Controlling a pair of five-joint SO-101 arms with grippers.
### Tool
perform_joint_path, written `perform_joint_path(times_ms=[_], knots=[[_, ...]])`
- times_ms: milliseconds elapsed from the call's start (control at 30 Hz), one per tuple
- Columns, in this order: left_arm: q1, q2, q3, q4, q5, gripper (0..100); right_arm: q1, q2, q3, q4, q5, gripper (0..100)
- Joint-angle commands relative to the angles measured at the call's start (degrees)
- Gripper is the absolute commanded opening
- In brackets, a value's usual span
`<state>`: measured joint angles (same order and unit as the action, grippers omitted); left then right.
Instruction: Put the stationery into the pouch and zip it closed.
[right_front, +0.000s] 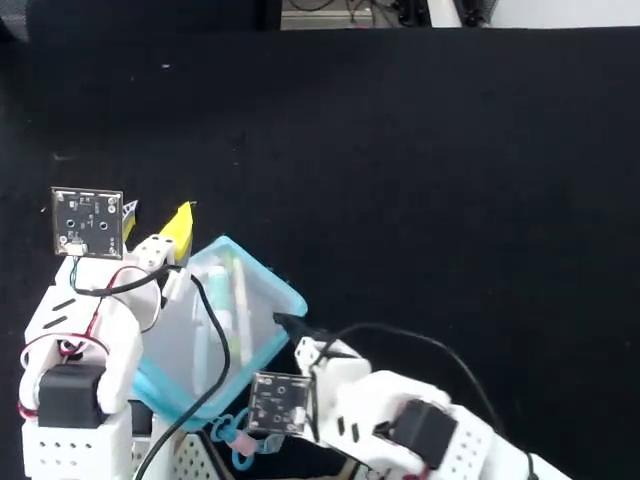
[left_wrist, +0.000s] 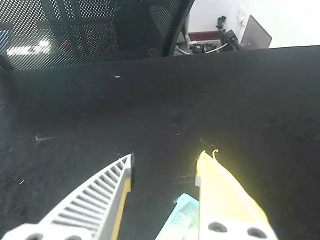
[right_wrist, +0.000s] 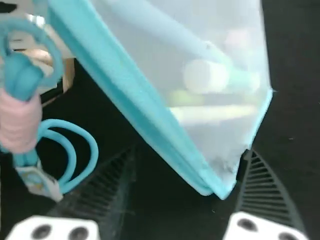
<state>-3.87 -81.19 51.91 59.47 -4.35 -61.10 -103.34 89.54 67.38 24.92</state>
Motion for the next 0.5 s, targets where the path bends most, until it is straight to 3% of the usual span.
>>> perform_joint_path(times_ms=[0,167,400,467], knots=[[0.8,0.0,-2.8,0.3,-0.1,21,-1.0,-8.4,7.1,-8.4,0.1,31.9],[0.7,0.0,-2.8,0.3,-0.1,21,0.6,-8.4,3.8,-12.5,-6.5,31.8],[0.8,0.0,-2.8,0.3,0.0,21,2.7,-8.0,6.6,-16.7,-7.1,31.7],[0.8,0.0,-2.8,0.4,0.0,21,3.3,-7.8,6.5,-18.9,-7.1,27.4]])
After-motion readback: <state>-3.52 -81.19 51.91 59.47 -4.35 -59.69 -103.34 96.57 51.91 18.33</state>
